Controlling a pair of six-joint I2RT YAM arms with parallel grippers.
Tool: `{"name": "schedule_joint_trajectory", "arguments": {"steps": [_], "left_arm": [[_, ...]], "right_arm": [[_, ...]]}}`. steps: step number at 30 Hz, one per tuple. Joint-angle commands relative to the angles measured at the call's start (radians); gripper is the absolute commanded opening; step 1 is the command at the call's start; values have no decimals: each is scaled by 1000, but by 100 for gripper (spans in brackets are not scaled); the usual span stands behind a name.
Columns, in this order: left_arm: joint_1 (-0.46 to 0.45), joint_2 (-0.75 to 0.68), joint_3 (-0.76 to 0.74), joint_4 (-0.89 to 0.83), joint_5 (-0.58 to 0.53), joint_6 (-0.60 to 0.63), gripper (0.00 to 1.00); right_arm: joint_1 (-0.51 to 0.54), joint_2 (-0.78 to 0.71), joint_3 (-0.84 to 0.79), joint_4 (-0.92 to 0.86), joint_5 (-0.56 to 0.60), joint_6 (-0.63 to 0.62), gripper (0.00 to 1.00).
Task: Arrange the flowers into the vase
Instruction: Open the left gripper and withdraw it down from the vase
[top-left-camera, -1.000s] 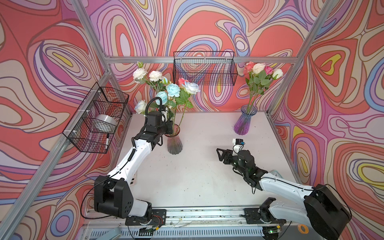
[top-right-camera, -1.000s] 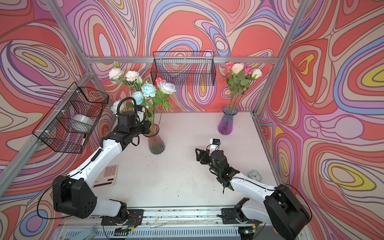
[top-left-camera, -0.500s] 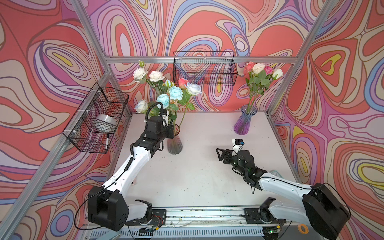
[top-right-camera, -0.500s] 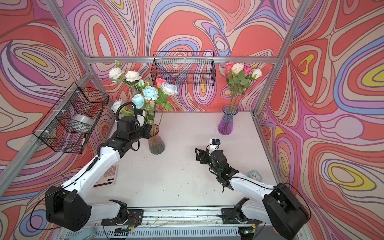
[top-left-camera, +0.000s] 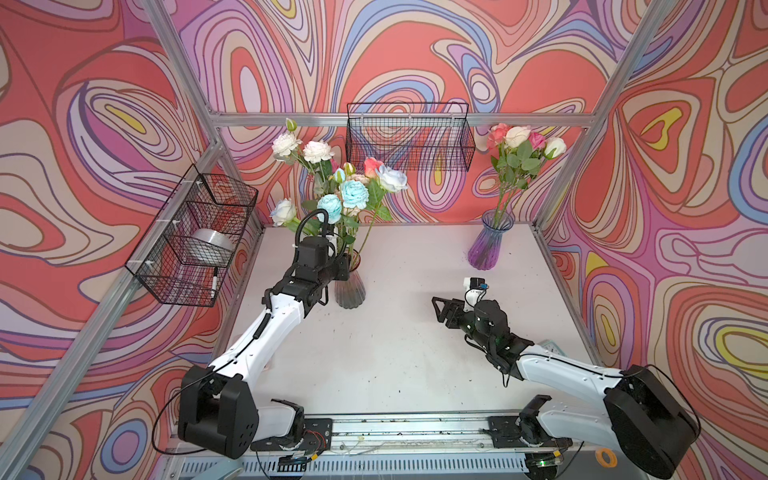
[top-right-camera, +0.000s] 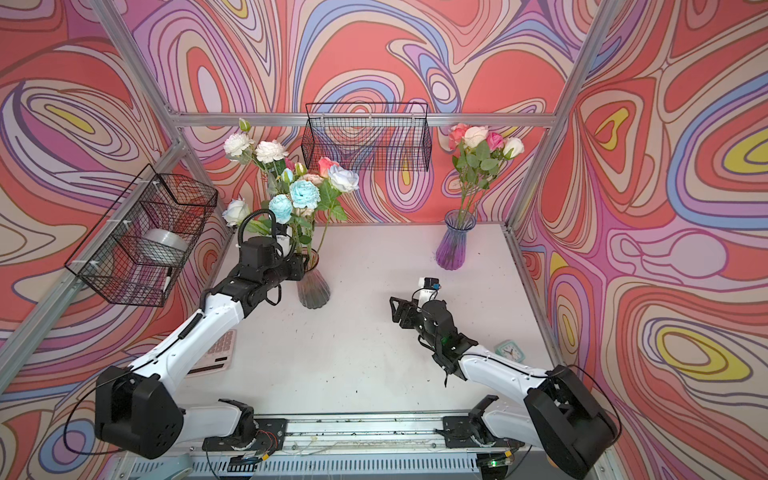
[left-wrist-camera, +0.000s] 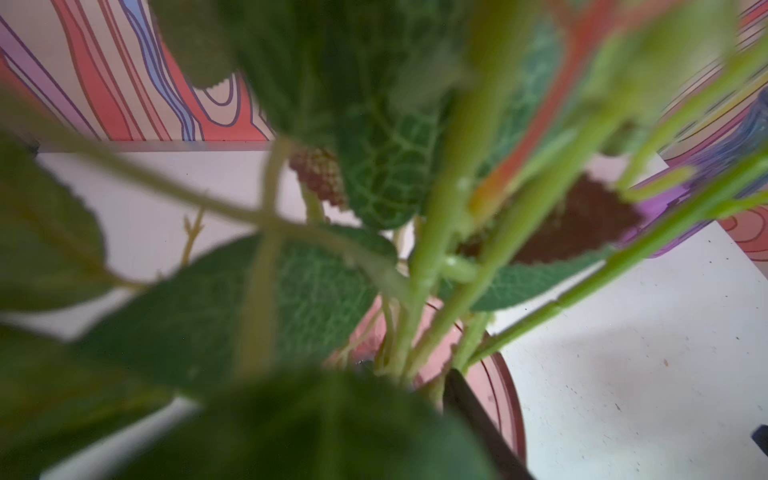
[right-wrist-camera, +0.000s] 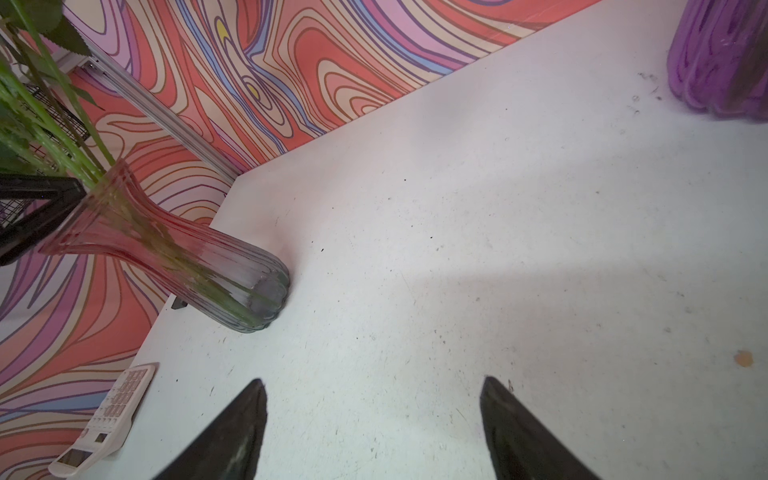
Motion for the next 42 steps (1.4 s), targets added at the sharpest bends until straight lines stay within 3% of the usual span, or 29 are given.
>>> {"name": "schedule_joint_trajectory", "arguments": {"steps": [1,6,9,12,15,19,21,24,28,31,36,42], "left_arm": [[-7,-113,-8,-74,5,-22,60],[-7,-241,-14,-191,21,-7,64],[-7,-299,-10,-271,52,-10,60],[-7,-392,-86,-304,44,-106,48],[-6,-551,-343,-144,-15,-319,29],[-7,-693,-565,-88,-200,-449,0],[-7,-686,-600,-88,-264,-485,0],[21,-577,-604,-60,-335,-527,0],[153,-328,-579,124,-211,-561,0],[199,-126,-524,267,-137,-561,0],[207,157,-391,417,-17,-521,0],[202,327,-347,544,70,-565,0]], "right_arm": [[-1,-2,6,5,-5,-10,83],[-1,10,10,11,-14,-8,83],[-1,17,13,13,-24,-6,83],[-1,19,15,8,-32,-5,83],[-2,18,9,19,-33,-2,83],[-2,20,11,13,-37,-9,83],[0,19,14,7,-36,-16,83],[-3,14,12,3,-29,-19,83],[-1,-14,0,-4,-20,-19,83],[0,-45,-5,-27,1,-24,83],[-1,-101,13,-93,28,-40,83],[-1,-146,27,-149,47,-45,83]]}}
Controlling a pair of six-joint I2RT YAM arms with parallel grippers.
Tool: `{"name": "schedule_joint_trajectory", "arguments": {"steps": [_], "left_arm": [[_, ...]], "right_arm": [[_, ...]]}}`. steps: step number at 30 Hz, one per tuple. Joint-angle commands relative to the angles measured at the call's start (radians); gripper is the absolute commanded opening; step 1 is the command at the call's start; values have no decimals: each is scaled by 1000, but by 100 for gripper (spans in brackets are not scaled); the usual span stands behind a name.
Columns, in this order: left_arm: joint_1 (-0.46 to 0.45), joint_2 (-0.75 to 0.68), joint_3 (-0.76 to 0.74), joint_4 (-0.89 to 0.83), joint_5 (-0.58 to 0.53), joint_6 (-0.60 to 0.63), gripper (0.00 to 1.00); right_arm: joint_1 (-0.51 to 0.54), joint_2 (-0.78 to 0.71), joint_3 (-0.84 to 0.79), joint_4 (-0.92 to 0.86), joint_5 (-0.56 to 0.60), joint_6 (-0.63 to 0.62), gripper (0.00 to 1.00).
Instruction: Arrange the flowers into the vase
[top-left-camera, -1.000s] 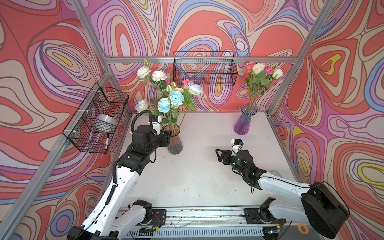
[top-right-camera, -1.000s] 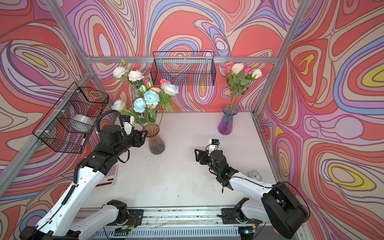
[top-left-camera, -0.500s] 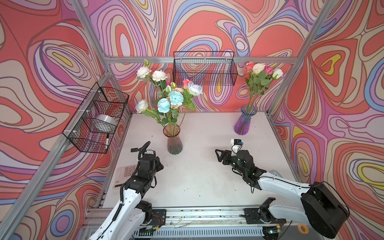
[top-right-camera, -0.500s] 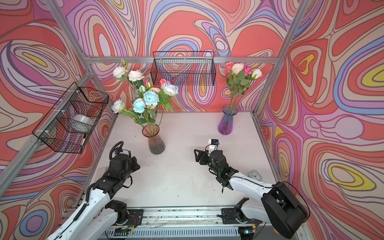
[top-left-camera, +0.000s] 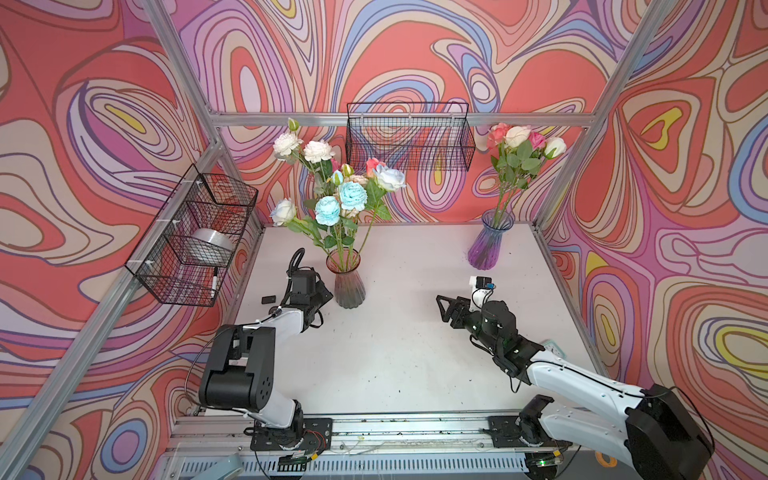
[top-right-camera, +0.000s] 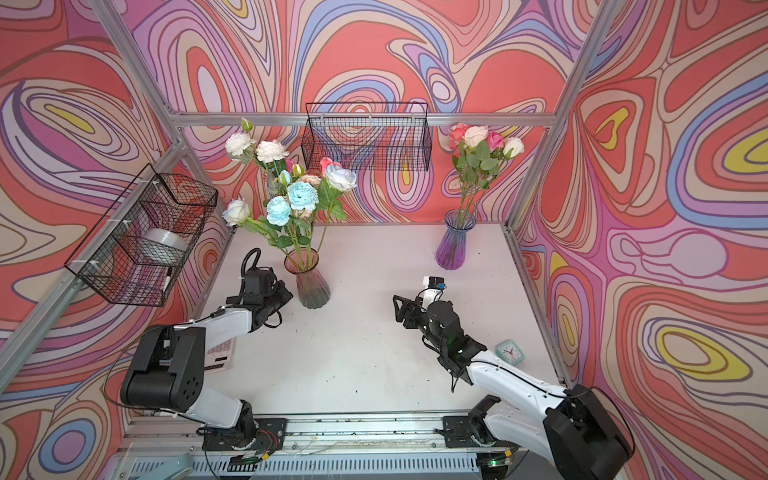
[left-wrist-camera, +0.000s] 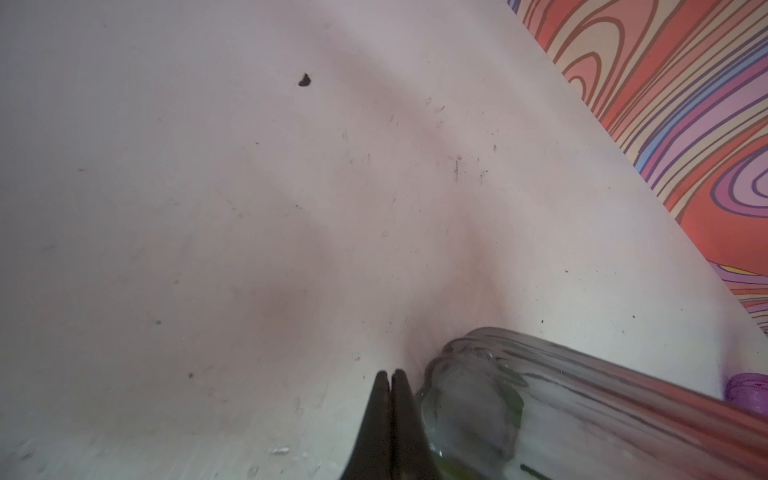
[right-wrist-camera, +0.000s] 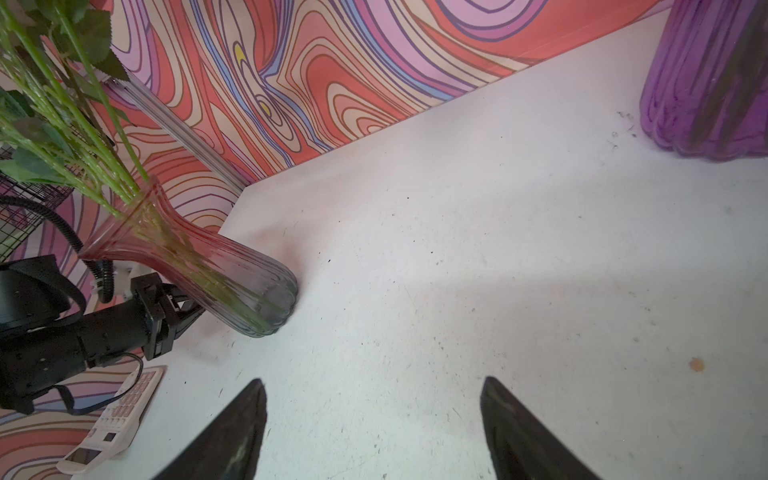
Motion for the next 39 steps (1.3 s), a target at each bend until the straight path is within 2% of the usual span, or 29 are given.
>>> {"name": "schedule_joint_trajectory", "arguments": {"steps": [1,6,11,15,19,23,26,27,28,29,31,32,35,37,38,39], "left_arm": [[-10,83,31,114,90,-35,0],[-96,171,61,176,96,-27,0],[-132,231,71,241,143,-39,0],[-199,266,115,230,148,-6,0],[-211,252,89,246,135,-10,0],[-210,143,11,182,63,36,1],[-209,-9,-67,104,-20,79,34],[-208,-73,-90,67,-66,96,56],[-208,-126,-107,31,-96,113,96],[-208,-204,-121,-9,-132,138,100],[-208,-332,-125,-106,-209,161,100],[-210,-389,-107,-170,-250,197,100],[-211,-509,-74,-262,-427,260,100],[-209,-567,-115,-194,-552,312,100],[-206,-586,-153,-107,-588,393,100],[-198,-593,-235,45,-557,541,100]], "right_arm": [[-1,-17,28,-56,24,-16,83],[0,-29,53,-95,30,-20,83],[0,-61,62,-139,39,-22,83],[-1,-87,62,-171,53,-25,83],[-1,-122,70,-213,73,-40,83],[-1,-166,79,-263,133,-71,83],[-1,-190,86,-284,224,-92,91],[0,-191,92,-293,267,-101,98],[-1,-189,98,-294,291,-117,99],[-1,-182,111,-302,324,-140,98],[-1,-150,143,-319,365,-123,98],[-2,-118,145,-284,391,-158,98],[0,7,222,-332,473,-214,98],[-2,84,251,-292,495,-344,98],[-5,109,246,-232,517,-412,98],[-17,116,221,-142,472,-510,98]]}}
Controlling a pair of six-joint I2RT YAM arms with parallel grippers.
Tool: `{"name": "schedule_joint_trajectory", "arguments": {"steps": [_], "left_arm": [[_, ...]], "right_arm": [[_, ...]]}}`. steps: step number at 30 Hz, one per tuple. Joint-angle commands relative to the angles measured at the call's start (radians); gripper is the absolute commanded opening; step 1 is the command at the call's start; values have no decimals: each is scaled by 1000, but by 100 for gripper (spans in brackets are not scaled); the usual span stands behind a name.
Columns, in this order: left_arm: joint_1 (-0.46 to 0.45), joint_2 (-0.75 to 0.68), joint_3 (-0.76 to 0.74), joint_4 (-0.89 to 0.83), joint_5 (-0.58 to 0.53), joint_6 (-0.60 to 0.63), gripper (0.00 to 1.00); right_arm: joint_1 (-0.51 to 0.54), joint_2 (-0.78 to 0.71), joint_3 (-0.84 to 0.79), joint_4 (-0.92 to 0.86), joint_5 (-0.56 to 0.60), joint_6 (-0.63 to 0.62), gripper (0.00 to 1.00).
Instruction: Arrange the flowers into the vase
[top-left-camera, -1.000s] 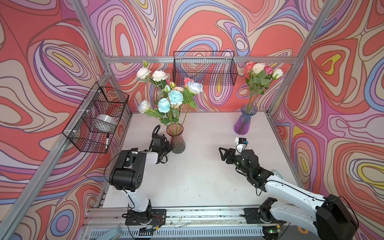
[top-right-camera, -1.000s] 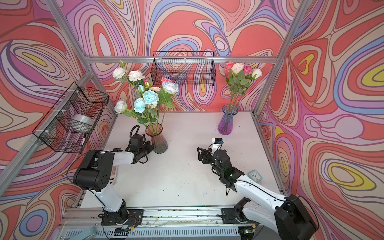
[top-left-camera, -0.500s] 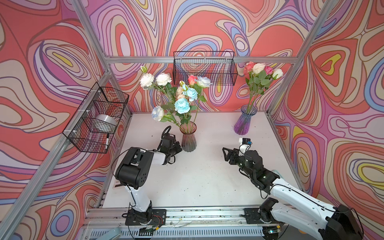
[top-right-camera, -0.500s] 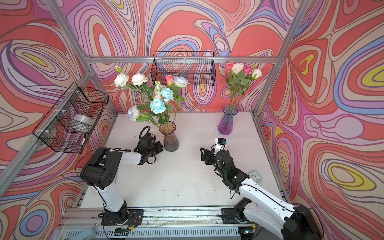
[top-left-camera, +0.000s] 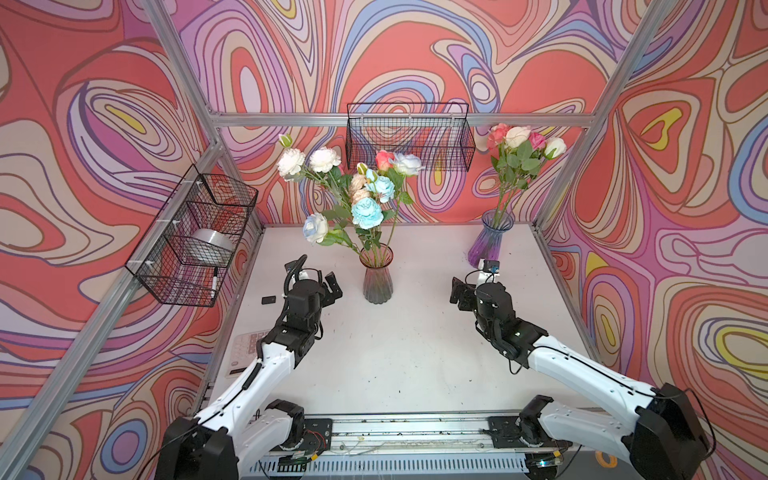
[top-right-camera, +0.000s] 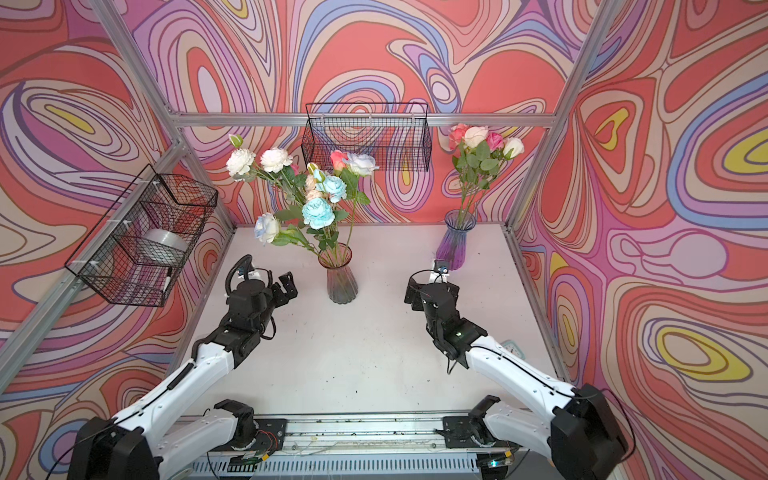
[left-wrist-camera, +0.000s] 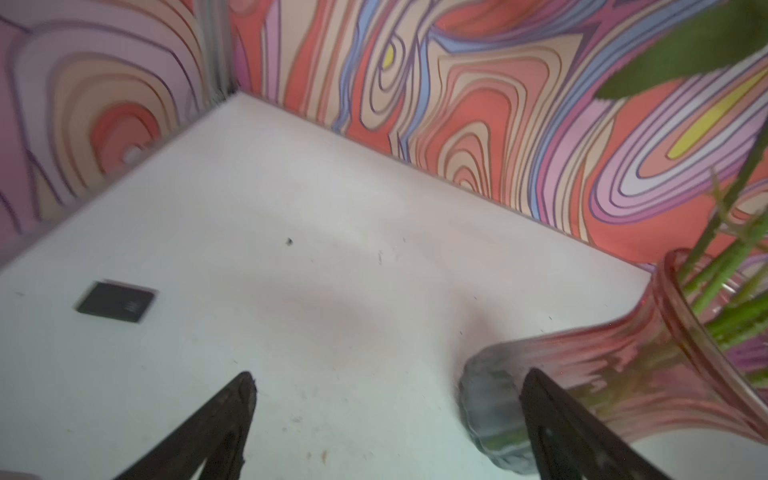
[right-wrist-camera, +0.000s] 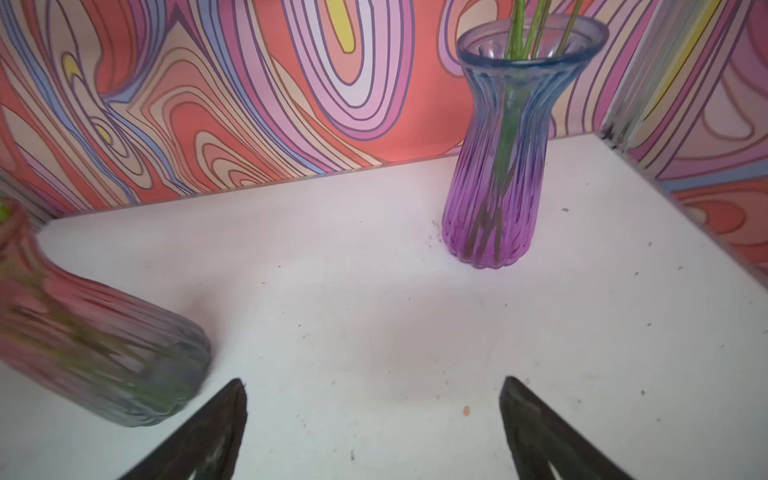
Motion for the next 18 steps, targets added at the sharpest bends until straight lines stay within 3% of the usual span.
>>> {"name": "schedule_joint_trajectory", "arguments": {"steps": [1,2,5,7,10,15,16,18], "left_arm": [[23,-5,-184,308,-74,406,100],[33,27,-265,508,-20,513,100],[75,164,-377,834,-11,539,100],[110,218,-373,824,19,525,100],[193,313,-345,797,120,454,100],[259,576,-348,1086,214,426,100],[260,570,-344,1059,217,427,100],[263,491,-278,812,227,413,100]], "right_arm": [[-35,39,-46,210,-28,-330,98],[-57,38,-90,310,-65,-390,99],[-175,71,-158,482,-155,-487,98],[-241,119,-178,544,-185,-538,98],[-375,196,-209,616,-309,-460,98],[-469,423,-282,927,-379,-385,98],[-472,493,-301,1046,-384,-395,98],[-509,562,-323,1143,-320,-322,98]]}}
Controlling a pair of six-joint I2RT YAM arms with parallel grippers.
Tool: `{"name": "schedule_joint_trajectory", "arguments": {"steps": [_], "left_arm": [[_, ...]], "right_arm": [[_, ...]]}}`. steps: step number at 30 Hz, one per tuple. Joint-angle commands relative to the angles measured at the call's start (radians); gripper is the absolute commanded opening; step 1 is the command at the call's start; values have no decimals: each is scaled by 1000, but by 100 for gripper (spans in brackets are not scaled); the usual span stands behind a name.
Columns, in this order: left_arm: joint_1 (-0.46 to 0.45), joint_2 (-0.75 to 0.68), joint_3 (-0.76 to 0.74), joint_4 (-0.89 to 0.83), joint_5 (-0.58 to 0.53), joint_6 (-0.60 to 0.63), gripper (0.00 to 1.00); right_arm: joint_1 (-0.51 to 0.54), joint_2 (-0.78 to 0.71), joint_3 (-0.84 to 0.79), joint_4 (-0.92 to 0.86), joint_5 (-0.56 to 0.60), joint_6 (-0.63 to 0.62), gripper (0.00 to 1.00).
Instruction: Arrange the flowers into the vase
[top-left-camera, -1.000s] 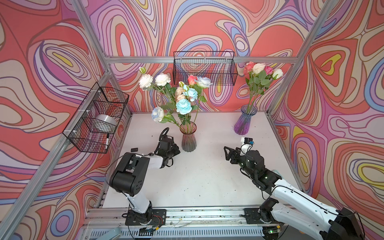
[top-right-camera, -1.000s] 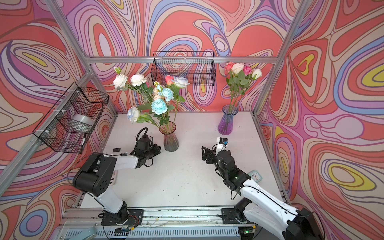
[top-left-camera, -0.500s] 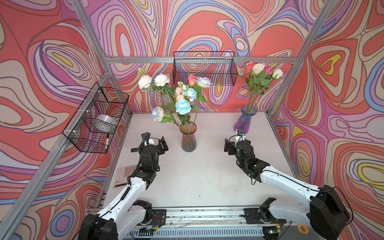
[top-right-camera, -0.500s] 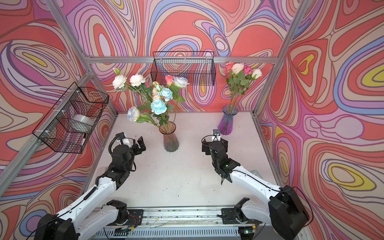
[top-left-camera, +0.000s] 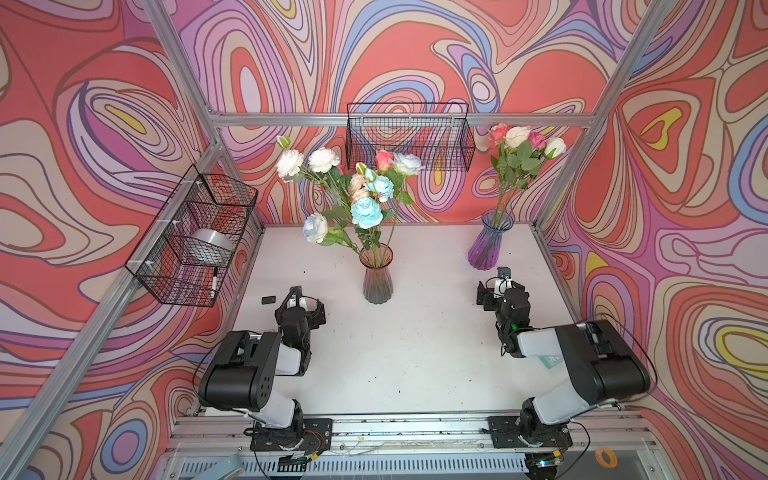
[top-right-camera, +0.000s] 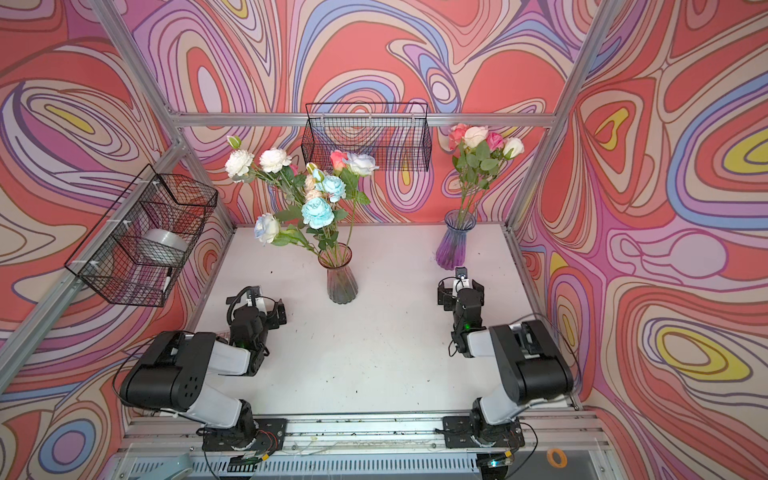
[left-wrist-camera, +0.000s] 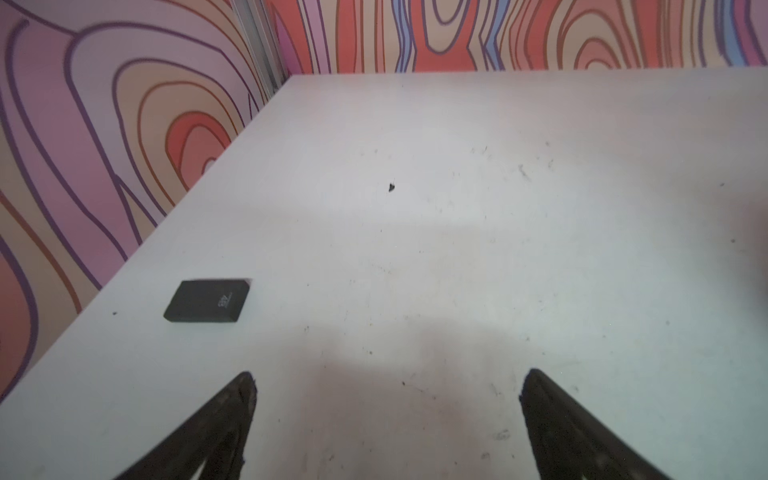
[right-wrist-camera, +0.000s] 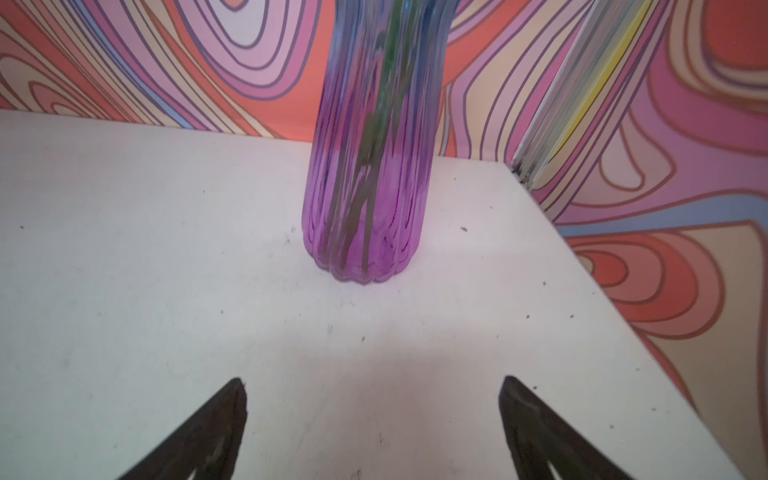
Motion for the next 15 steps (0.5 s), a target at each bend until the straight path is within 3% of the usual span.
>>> {"name": "schedule_joint_trajectory", "arguments": {"steps": [1,2,3,4,5,6,9,15], "left_arm": [[9,-14,76,7,101,15,100],[10,20,85,50,144,39,100],[9,-4,95,-18,156,40,100],[9,-34,112,-100,137,25,100],[9,-11,110,-56,118,23,100],[9,12,104,3,93,21,100],[9,-13,136,-110,-18,-35,100],[7,0,128,-67,-7,-23,100]], "right_arm": [[-44,106,-26,303,16,78,98],[-50,66,4,163,3,98,98],[-62,65,44,92,-38,98,98],[-63,85,89,44,-53,87,98],[-97,71,101,-13,-102,114,98],[-111,74,102,-10,-109,129,98],[-112,75,97,8,-103,121,98],[-112,73,96,7,-102,119,98]]}}
